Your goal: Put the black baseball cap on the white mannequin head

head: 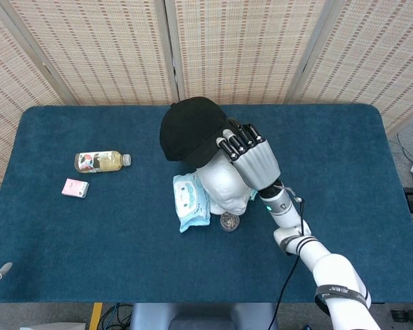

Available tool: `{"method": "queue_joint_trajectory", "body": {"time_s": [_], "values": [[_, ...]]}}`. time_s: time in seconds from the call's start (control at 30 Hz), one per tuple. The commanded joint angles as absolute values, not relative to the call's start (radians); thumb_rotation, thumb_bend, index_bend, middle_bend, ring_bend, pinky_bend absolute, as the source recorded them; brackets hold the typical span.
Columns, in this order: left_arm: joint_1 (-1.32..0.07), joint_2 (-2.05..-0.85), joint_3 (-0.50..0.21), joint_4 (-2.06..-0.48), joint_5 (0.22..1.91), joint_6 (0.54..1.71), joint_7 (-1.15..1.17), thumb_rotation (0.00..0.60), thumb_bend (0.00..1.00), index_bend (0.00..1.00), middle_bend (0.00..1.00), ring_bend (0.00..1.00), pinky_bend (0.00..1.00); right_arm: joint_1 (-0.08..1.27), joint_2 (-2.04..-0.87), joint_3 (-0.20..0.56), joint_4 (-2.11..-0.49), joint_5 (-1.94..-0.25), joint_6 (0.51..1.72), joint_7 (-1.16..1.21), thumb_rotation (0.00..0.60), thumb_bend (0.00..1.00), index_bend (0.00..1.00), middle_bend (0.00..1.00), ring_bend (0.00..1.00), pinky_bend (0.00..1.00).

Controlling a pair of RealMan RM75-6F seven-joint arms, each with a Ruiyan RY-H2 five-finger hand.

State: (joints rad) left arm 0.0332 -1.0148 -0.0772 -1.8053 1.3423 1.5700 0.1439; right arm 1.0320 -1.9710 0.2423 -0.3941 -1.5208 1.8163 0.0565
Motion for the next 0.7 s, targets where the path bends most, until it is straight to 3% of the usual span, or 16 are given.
{"method": "queue_joint_trajectory", "body": {"time_s": [0.03,0.33,0.7], "values": [[0.032,-1.018,-0.077,-1.803,1.339,1.566,0.146,0.600,0.05,0.15,0.42,0.38,0.55,0.990,-1.930,0.221,-0.477,-1.549,1.876,0.032,0.600,0.48,0.79,0.57,0.32,0.48],[0.027,-1.026,-0.073,-1.801,1.336,1.554,0.154,0.600,0.05,0.15,0.42,0.38,0.55,0.879,-1.846,0.188,-0.644,-1.586,1.953,-0.006,0.600,0.48,0.79,0.57,0.32,0.48],[0.026,-1.030,-0.073,-1.799,1.332,1.551,0.158,0.600,0.05,0.15,0.42,0.38,0.55,0.804,-1.857,0.160,-0.616,-1.630,1.997,0.058,0.600,0.48,0.79,0.57,0.32,0.48]]}}
